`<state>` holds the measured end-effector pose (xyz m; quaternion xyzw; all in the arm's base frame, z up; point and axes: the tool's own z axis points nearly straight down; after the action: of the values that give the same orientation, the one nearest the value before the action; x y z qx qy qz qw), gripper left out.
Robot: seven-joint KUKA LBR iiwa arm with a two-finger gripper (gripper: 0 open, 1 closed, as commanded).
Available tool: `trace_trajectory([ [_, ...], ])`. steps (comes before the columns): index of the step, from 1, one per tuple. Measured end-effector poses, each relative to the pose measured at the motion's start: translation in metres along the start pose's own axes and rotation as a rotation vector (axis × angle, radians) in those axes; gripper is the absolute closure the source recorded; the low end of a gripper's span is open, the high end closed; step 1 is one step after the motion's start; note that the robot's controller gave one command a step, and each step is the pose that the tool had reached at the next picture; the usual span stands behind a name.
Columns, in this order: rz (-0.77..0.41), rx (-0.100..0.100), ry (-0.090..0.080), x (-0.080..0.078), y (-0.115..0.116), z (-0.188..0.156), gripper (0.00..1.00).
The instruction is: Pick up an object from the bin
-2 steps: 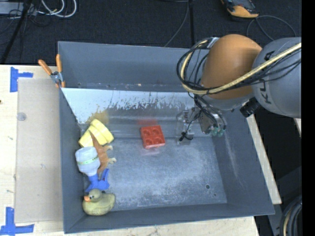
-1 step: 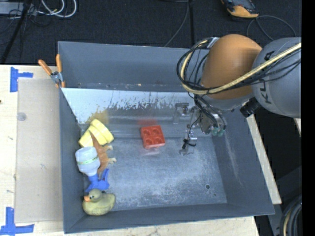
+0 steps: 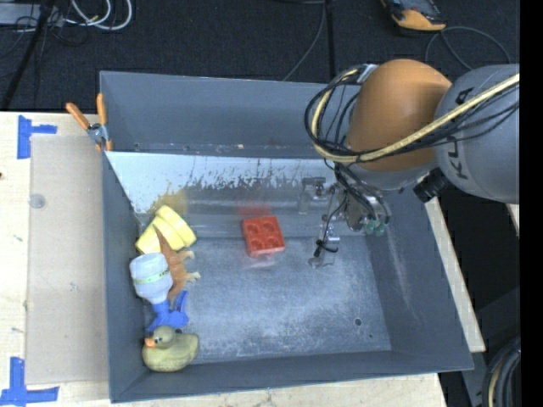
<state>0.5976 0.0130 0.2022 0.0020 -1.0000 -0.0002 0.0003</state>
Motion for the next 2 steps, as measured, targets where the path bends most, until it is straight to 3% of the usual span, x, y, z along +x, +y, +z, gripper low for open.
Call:
trace_trajectory([
  [1, 0.003, 0.001, -0.009, -0.002, 0.023, 0.039, 0.00],
  [2, 0.086, -0.001, 0.006, -0.015, 0.046, 0.072, 0.00],
])
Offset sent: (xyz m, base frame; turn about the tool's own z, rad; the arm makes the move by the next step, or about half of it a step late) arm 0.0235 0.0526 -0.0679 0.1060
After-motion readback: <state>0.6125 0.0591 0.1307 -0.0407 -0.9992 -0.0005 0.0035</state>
